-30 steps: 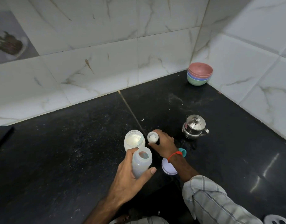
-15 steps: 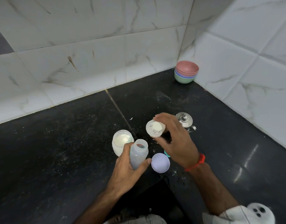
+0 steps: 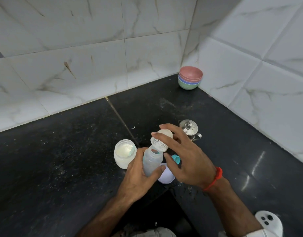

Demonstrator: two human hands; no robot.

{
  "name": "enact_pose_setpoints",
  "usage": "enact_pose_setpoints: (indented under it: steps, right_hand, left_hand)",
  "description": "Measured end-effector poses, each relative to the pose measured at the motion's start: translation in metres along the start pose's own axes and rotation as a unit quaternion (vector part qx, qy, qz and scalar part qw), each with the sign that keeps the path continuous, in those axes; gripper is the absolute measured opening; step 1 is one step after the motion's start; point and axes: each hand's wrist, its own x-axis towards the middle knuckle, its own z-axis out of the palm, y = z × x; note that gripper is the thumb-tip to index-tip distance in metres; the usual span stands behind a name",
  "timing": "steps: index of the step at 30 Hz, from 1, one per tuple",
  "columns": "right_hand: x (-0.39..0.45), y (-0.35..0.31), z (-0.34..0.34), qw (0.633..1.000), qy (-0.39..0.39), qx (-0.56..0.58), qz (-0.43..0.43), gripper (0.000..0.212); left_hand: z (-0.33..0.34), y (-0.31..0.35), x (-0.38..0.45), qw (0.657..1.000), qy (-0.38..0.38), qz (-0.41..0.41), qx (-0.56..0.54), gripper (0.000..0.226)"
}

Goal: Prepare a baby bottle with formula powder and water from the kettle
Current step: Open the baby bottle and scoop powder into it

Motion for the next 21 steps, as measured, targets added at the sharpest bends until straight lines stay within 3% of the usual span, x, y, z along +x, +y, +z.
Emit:
enact_pose_setpoints:
  steps: [7, 12, 21]
  right_hand:
    - [0.000, -0.001, -0.003, 0.999, -0.016, 0.036, 0.011, 0.042]
    - [-0.001, -0.006, -0.003, 0.997, 0.056, 0.046, 0.011, 0.036]
    - [-0.001, -0.014, -0.001, 0.995, 0.075, 0.061, 0.017, 0.043]
  left_hand:
    - [-0.001, 0.002, 0.001, 1.000, -0.003, 0.008, 0.002, 0.055]
    - [-0.002, 0.004, 0.002, 1.000, -0.003, 0.009, 0.015, 0.054]
    - [0.001, 0.006, 0.006, 1.000, -0.004, 0.022, 0.014, 0.053]
